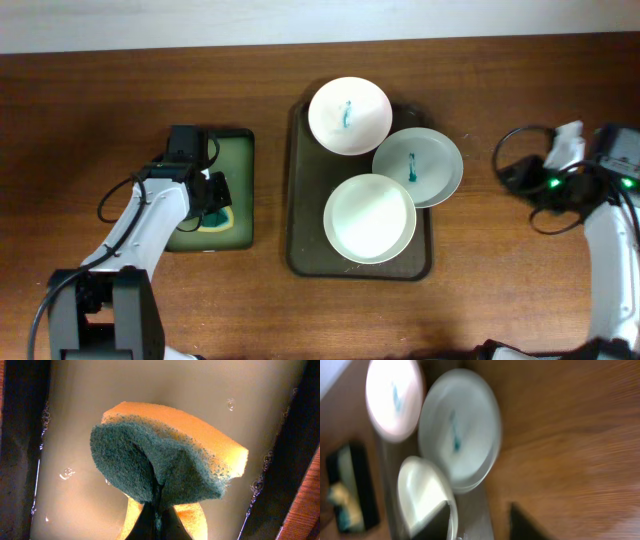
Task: Clean dirty plates on tray and stack at the side
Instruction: 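Carry the cleaned plate right of the tray and set it down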
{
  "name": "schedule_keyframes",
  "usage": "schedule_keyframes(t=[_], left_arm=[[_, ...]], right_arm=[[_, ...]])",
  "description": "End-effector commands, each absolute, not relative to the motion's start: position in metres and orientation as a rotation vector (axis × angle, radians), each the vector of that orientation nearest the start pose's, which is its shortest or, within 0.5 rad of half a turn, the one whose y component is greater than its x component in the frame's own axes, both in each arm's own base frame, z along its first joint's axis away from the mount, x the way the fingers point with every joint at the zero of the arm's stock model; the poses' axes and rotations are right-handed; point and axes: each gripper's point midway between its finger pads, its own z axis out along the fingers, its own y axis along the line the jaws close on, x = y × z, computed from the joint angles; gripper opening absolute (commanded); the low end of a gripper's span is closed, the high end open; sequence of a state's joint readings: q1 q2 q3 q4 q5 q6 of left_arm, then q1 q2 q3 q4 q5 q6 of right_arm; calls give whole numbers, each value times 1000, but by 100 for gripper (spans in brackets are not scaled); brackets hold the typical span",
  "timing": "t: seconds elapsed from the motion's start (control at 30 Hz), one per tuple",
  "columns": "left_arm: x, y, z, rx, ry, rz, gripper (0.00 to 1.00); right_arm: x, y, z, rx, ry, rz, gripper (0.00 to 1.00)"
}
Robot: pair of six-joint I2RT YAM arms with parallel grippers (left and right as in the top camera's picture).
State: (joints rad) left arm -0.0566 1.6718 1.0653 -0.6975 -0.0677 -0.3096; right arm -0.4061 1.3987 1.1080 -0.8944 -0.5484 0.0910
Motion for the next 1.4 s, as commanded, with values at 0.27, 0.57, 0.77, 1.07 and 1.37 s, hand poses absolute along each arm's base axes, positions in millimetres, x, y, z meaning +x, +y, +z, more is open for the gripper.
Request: schedule_keyframes(t=[0.27,0.57,0.77,1.07,1.37], left_arm=[[348,-8,53,-357,2833,23,0],[348,-8,53,-357,2833,24,0],[348,-8,53,-357,2833,24,0],[348,-8,53,-357,2832,23,0],[348,-9,53,-357,2834,19,0]], right_arm=[[320,73,38,-144,2998,293,4],[319,88,230,-216,2244,-636,4],[275,156,292,-350,1822,-803,4],[326,82,184,44,2583,50,4],[294,-208,87,1381,2425,296,4]])
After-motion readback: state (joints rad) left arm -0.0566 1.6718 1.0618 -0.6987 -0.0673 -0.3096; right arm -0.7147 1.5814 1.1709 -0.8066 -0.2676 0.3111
